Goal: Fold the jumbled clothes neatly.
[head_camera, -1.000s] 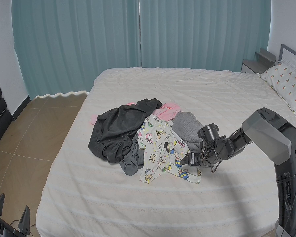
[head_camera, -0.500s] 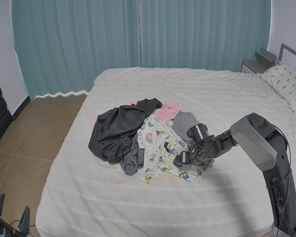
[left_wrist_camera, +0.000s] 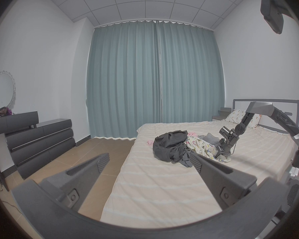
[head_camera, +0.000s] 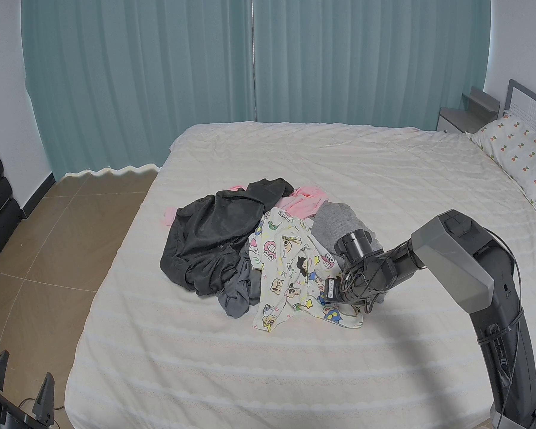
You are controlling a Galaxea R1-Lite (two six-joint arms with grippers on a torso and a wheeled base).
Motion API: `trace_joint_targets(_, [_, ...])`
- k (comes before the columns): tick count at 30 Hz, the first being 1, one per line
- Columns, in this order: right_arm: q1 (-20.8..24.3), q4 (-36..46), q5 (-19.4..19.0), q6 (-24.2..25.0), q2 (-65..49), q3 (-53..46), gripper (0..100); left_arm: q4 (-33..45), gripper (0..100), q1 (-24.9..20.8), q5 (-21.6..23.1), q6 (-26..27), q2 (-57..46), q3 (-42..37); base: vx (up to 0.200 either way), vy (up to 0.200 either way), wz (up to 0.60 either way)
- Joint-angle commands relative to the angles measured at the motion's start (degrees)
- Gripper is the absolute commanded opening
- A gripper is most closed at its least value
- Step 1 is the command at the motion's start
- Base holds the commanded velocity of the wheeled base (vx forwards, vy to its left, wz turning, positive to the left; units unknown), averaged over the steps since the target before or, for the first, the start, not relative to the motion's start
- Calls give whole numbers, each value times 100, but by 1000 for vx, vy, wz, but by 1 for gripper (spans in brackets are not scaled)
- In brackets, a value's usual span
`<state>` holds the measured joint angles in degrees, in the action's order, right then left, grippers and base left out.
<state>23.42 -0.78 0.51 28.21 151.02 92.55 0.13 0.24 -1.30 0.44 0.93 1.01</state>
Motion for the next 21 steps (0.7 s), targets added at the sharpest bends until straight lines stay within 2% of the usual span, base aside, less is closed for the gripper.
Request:
trace_joint_targets(1, [-4,-1,-25,62,-248,-202,0,4,100,2,-1,0,-57,-101,0,0,0])
trace_joint_targets(7, [-4,-1,-104,238,-758,-730,0,4,100,2,-1,0,-57,-101,0,0,0])
trace_joint_targets(11, [14,-63,-552,246,-1347,-1450,0,4,100,2,-1,0,-57,-101,0,0,0])
trace_joint_targets(13, [14,-71,-622,255,-1444,-1556,0,-5,100,2,-1,0,-57,-101,0,0,0])
trace_joint_targets(14, [31,-107,-825,255,-1795,-1951,0,4,100,2,-1,0,-66,-101,0,0,0])
trace_joint_targets(21, [75,-660,-1080,299,-2727,-3270,0,4,100,2,-1,0,-57,-101,0,0,0])
